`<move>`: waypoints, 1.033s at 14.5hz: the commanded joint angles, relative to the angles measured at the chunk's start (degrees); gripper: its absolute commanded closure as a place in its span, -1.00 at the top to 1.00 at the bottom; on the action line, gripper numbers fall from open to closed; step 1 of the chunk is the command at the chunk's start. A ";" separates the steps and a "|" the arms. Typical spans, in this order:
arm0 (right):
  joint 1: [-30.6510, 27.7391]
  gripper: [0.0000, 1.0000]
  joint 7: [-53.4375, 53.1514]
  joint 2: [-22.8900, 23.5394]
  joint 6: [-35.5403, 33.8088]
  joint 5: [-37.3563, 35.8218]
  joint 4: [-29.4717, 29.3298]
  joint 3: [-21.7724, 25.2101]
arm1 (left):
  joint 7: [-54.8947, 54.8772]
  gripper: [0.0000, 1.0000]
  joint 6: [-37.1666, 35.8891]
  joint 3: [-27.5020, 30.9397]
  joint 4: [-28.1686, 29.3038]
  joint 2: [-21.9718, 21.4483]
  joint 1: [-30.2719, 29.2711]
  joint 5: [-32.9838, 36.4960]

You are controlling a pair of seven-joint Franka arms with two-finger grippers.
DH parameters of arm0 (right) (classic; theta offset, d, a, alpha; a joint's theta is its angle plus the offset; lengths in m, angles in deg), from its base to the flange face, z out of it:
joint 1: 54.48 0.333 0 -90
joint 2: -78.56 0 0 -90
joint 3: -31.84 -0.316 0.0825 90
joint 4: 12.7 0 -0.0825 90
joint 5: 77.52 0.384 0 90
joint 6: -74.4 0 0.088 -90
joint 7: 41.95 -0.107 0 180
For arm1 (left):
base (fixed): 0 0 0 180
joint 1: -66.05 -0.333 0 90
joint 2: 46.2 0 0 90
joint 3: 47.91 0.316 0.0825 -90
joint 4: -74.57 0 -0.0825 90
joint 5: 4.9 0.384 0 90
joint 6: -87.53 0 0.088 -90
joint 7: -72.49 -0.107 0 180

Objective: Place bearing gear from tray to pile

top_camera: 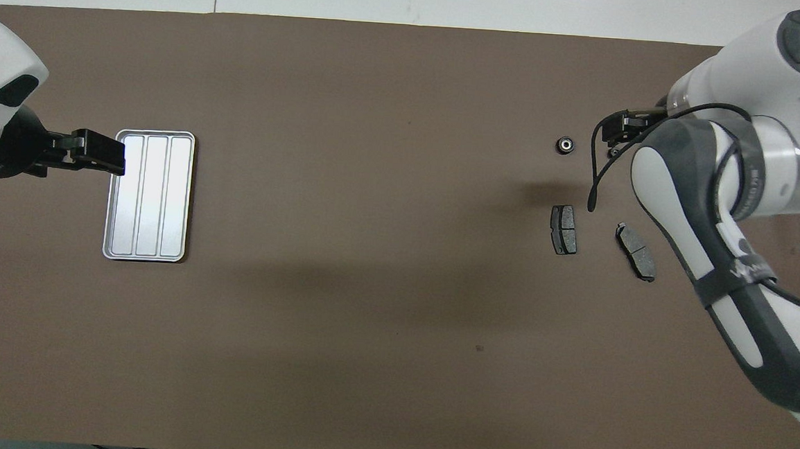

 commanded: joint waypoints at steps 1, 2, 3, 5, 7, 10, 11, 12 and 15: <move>-1.42 1.00 0.43 -13.31 -8.44 2.70 5.70 -0.47 | -0.43 1.00 1.95 -0.11 3.08 -2.20 -0.35 -0.38; -1.78 1.00 0.43 -15.87 -11.96 3.31 5.70 -0.47 | -0.43 1.00 2.30 -0.11 3.60 -2.29 -0.35 -0.38; -1.87 1.00 0.43 -18.33 -14.86 3.49 5.70 -0.47 | -0.43 1.00 2.82 -0.11 4.05 -2.64 -0.35 -0.38; -2.22 1.00 0.34 -21.94 -19.18 3.50 5.61 -0.56 | -0.43 1.00 3.09 -0.11 4.40 -2.64 -0.35 -0.38; -2.31 1.00 0.34 -23.80 -22.09 3.58 5.44 -0.64 | -0.43 1.00 3.53 -0.11 4.40 -2.64 -0.35 -0.38; -1.35 1.00 0.16 -23.98 -24.91 4.54 4.91 -0.64 | -0.43 1.00 4.06 -0.11 4.31 -2.64 -0.44 -0.47; -1.34 1.00 0.16 -23.98 -25.35 4.72 5.00 -0.64 | -0.43 1.00 4.15 -0.11 4.31 -2.64 -0.44 -0.47; -1.34 1.00 0.16 -24.16 -25.44 4.73 5.08 -0.64 | -0.43 1.00 4.15 -0.11 4.31 -2.64 -0.44 -0.47; -1.26 1.00 0.16 -24.16 -25.44 4.73 5.09 -0.64 | -0.34 1.00 4.24 -0.11 5.01 -2.82 -0.35 -0.64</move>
